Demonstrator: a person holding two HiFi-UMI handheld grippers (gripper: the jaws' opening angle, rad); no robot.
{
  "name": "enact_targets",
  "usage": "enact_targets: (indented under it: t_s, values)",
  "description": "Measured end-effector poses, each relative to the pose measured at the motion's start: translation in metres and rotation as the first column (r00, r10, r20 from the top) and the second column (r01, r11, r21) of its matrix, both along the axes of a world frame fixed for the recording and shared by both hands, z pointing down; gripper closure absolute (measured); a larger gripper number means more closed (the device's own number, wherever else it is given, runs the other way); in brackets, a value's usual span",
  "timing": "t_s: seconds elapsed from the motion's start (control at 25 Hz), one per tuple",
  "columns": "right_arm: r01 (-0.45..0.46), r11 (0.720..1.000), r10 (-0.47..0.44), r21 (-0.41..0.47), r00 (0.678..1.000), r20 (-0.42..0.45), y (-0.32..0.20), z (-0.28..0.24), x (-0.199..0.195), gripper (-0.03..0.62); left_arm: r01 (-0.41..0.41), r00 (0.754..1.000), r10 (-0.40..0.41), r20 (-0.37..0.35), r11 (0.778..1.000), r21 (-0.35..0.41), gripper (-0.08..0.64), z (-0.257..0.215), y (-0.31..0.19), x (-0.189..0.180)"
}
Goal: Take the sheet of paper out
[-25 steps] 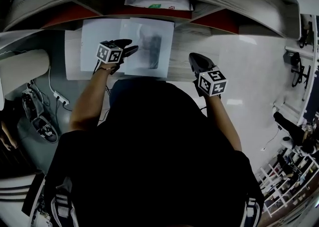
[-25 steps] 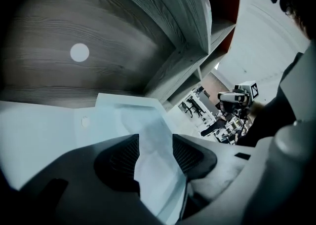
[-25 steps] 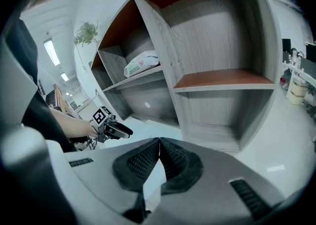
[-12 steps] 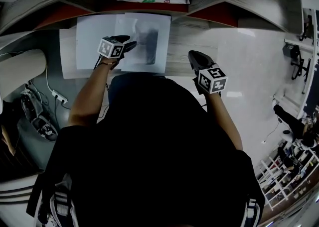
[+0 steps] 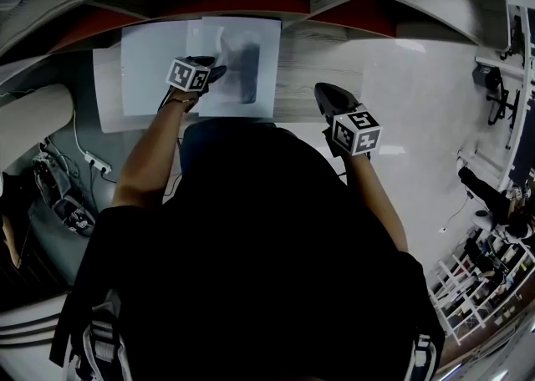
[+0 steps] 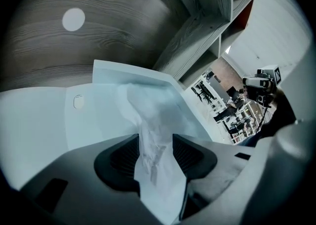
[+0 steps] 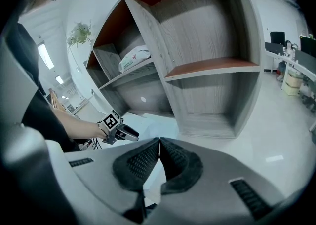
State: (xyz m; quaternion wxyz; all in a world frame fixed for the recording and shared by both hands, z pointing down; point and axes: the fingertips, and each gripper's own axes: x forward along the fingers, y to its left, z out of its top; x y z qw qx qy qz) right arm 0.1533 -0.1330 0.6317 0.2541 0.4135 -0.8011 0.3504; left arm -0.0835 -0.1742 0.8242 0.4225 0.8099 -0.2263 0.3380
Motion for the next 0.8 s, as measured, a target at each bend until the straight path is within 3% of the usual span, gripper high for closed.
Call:
enact_targets:
  t_s: [0.48, 0.8]
  values:
    - [-0.004, 1.000, 0.004, -0.010, 1.000, 0.000, 0.005, 0.001, 0.005, 0.579, 0.008, 0.999, -0.007, 0.039, 1.000, -0.020, 0.368, 0.020, 0.002, 0.004]
    - [-0.007, 1.000, 0.007, -0.014, 1.000, 0.000, 0.006, 0.005, 0.008, 0.580, 0.003, 0.991, -0.004, 0.137, 1.000, 0.009, 0.422, 0.032, -0.004, -0.003]
